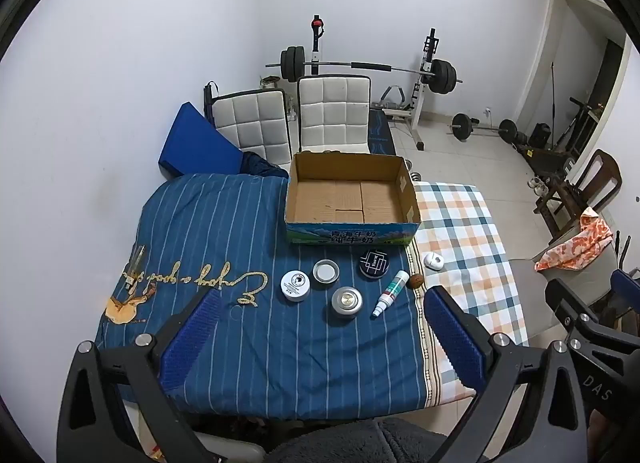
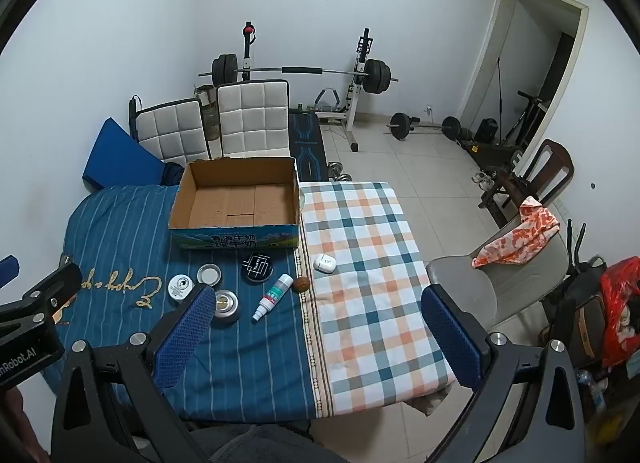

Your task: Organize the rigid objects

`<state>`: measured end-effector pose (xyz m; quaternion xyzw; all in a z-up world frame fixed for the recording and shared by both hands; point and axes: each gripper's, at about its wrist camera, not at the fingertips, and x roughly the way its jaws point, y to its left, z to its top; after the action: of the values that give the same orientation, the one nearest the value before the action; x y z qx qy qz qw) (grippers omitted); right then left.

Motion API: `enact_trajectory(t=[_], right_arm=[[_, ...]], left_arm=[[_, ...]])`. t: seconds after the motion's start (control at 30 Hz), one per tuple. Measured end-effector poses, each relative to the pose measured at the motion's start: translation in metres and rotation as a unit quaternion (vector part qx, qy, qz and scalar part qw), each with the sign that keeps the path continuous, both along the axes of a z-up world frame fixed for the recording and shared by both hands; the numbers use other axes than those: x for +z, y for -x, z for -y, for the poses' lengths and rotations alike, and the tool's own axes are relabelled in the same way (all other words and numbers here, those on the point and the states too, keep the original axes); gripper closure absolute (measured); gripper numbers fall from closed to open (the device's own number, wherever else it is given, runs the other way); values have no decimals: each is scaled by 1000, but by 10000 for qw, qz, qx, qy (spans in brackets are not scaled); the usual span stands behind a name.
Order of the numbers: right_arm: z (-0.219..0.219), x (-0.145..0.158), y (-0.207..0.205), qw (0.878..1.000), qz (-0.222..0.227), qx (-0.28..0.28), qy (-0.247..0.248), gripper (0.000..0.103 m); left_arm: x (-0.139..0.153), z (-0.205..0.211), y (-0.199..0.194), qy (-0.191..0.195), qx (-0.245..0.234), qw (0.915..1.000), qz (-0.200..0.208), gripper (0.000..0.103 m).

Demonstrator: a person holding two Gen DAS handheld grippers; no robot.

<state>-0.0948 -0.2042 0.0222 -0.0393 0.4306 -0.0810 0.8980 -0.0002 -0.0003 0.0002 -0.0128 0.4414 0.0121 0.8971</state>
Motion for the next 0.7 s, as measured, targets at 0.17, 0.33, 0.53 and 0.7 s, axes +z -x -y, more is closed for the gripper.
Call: enact_trajectory(t=[0.17, 0.33, 0.53, 0.7], right_arm=[[0, 0, 0, 10000, -42, 1, -24, 0], [0, 0, 1, 10000, -29, -2, -17, 0], [1, 1, 1, 10000, -9, -5, -15, 0], [2, 1, 1, 10000, -7, -3, -19, 0]], left_arm=[[-1, 0, 0, 2, 4, 10000, -10, 0], [0, 0, 0, 27, 4, 10000, 3, 0], [0, 2, 1, 18, -7, 10000, 15, 0], [0, 0, 0, 31, -2, 10000, 21, 0]])
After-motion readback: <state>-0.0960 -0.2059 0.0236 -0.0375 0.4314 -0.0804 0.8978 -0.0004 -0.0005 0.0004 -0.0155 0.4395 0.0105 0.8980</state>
